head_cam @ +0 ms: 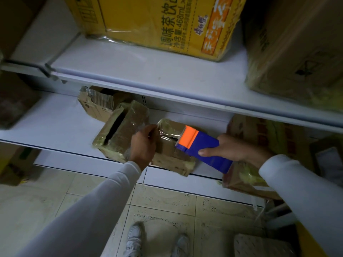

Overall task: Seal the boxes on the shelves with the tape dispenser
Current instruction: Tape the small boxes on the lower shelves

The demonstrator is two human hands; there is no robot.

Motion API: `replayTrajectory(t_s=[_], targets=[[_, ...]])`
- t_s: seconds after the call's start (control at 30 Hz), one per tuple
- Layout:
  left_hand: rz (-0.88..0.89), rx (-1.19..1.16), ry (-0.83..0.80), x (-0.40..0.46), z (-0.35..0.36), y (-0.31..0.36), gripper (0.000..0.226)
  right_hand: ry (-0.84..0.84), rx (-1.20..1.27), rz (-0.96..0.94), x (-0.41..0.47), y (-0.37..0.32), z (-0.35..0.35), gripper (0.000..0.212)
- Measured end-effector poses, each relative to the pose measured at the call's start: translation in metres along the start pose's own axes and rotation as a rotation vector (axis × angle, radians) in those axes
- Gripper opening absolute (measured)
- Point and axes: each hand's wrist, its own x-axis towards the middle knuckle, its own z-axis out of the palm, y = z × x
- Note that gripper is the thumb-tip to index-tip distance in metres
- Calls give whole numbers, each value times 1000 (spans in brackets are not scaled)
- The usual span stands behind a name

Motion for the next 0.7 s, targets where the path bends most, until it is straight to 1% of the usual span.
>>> replayTrajectory(t_s=[0.1, 0.13, 0.2, 0.23, 0.3, 0.33, 0.4, 0.43, 0.47, 0.53, 0.6, 0.63, 0.67, 0.7], targets=[[46, 101, -65, 13, -11, -8, 23, 20, 56, -31, -4, -5, 25, 58], [91, 162, -72, 18, -13, -8, 26, 26, 89, -43, -6, -5, 33, 55], [239, 241, -101, 23, -10, -3, 35, 24, 179, -55, -11, 0, 48, 41], [311, 235, -148, 25, -6, 1, 39, 35, 227, -55, -13, 2, 53, 38], [442, 250, -281, 28, 6, 3, 43, 72, 284, -44, -16, 5, 61, 37], [516, 326, -346, 30, 10, -1, 45, 87, 302, -40, -18, 4, 64, 37], [651, 511, -424, 36, 13, -10, 49, 120, 324, -27, -21, 1, 71, 37], [679, 523, -442, 40, 12, -14, 48, 129, 320, -19, -23, -1, 74, 39], [690, 487, -447, 43, 10, -16, 47, 133, 312, -14, -26, -3, 77, 43], [691, 398, -465, 47, 6, -16, 45, 149, 305, -26, -35, -5, 80, 54], [697, 377, -484, 48, 3, -14, 44, 151, 327, -27, -46, -3, 81, 65], [701, 368, -490, 48, 3, -13, 44, 146, 330, -16, -53, 0, 80, 66], [707, 358, -495, 48, 2, -13, 43, 142, 334, -8, -61, 5, 78, 61], [713, 351, -501, 47, 0, -13, 43, 141, 344, -2, -71, 12, 78, 52]])
